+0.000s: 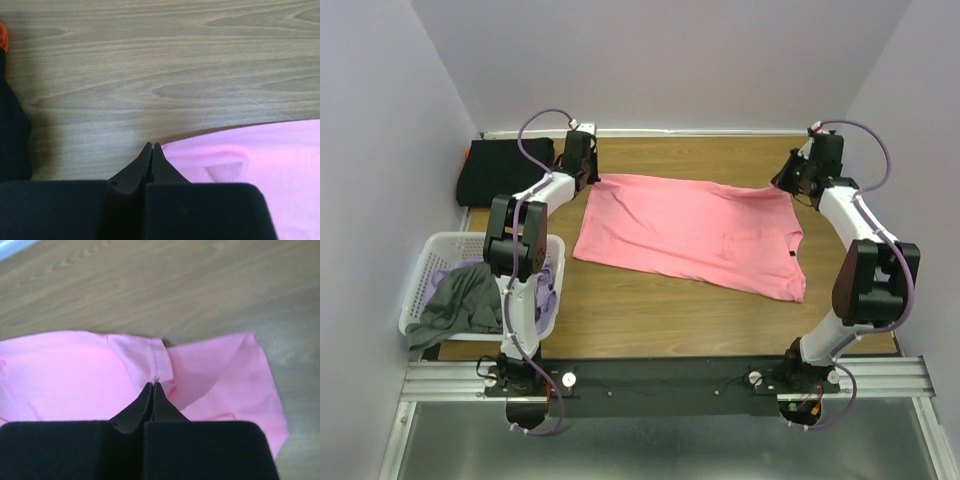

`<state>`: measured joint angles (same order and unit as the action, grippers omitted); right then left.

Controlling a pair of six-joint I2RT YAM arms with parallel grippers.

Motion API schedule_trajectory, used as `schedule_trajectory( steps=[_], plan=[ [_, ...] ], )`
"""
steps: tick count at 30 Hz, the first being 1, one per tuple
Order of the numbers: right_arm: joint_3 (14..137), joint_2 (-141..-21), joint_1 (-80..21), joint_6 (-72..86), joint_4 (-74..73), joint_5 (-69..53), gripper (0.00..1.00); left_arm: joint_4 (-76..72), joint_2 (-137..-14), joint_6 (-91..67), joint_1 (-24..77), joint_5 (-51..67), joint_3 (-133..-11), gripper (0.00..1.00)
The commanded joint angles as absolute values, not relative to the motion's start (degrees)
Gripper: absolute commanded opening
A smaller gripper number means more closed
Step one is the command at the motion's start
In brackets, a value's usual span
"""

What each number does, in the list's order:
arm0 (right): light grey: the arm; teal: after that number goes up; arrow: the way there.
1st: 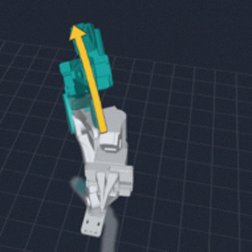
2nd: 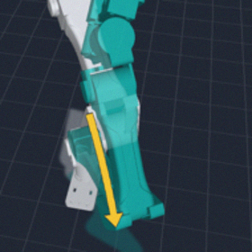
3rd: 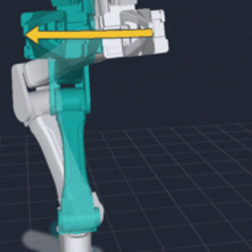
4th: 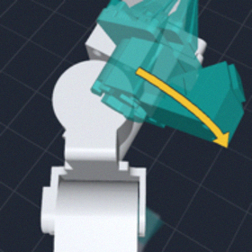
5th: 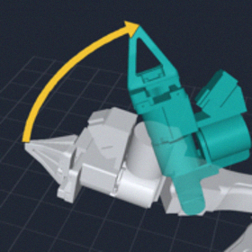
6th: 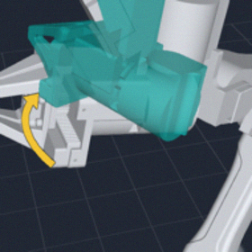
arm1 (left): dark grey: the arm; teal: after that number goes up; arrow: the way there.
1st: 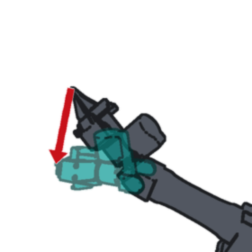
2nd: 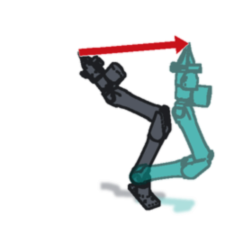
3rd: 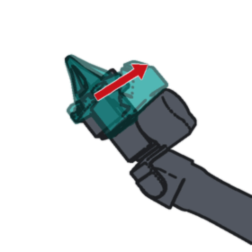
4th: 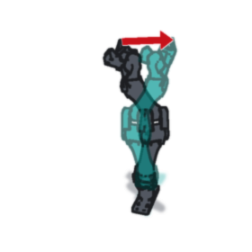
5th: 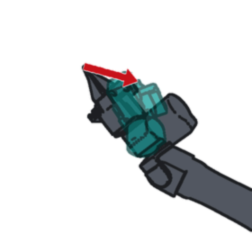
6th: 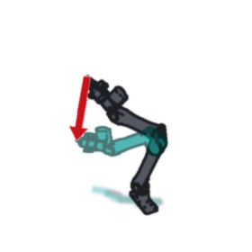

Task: Fold and stack the t-shirts
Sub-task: Fold the tshirt

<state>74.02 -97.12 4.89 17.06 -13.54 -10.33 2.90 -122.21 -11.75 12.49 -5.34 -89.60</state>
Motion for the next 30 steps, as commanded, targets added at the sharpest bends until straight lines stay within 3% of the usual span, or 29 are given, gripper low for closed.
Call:
schedule_trajectory(
  steps=[1, 15, 30],
  plan=[
    [65.59, -90.47, 5.18, 18.1, -12.74, -6.42, 0.02, 0.27, -117.08, -11.25, 12.22, -6.5, -87.19, 0.0],
    [49.14, -73.05, 5.1, 21.18, -13.18, -0.35, 0.02, -5.45, -108.99, -12.66, 12.22, -7.65, -73.41, 0.0],
    [45.27, -64.34, 5.1, 22.15, -18.19, 5.97, 0.02, -9.05, -100.2, -14.33, 12.3, -5.72, -61.97, 0.0]
  ],
)
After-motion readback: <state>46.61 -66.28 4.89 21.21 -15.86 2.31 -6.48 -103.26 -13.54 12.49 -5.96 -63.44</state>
